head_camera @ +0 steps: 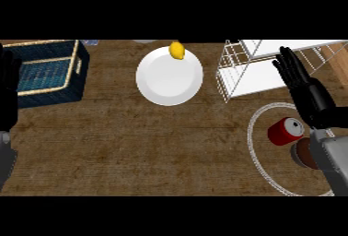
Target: Pick the cupcake from the placemat and place it in the tiered shelf
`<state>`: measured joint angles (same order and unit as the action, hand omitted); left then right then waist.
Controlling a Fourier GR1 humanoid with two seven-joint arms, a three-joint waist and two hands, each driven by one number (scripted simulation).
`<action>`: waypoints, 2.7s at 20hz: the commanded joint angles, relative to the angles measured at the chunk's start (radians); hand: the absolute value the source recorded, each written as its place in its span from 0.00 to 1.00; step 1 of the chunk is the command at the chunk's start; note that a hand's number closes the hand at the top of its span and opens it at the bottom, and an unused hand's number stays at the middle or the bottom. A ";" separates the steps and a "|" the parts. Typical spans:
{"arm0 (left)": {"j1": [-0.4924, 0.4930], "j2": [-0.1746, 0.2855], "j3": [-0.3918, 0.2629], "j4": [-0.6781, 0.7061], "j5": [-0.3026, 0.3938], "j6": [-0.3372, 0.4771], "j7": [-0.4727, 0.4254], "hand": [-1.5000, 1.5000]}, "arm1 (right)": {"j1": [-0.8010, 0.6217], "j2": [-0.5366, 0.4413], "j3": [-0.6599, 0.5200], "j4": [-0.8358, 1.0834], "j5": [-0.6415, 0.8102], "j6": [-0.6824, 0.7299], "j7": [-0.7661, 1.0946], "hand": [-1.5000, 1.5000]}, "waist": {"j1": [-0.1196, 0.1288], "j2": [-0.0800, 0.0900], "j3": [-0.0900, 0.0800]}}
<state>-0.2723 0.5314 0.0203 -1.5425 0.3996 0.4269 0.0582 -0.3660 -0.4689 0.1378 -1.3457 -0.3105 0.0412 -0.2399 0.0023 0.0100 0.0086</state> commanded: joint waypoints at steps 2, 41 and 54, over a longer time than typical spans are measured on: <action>0.120 -0.026 -0.029 0.085 0.025 -0.087 0.000 0.50 | 0.127 -0.129 -0.136 0.040 -0.034 0.066 -0.105 1.00 | -0.021 -0.007 -0.009; 0.244 -0.135 -0.169 0.163 -0.014 -0.267 0.202 0.50 | 0.389 -0.424 -0.188 -0.122 0.202 0.128 0.440 0.00 | 0.005 -0.011 -0.009; 0.208 -0.210 -0.137 0.222 -0.080 -0.286 0.200 0.50 | 0.442 -0.338 -0.108 -0.272 0.421 0.205 0.664 0.00 | -0.006 -0.011 -0.009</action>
<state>-0.0628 0.3321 -0.1251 -1.3136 0.3283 0.1533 0.2380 0.0295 -0.8356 0.0179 -1.5821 0.0427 0.2437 0.3878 -0.0015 -0.0006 -0.0006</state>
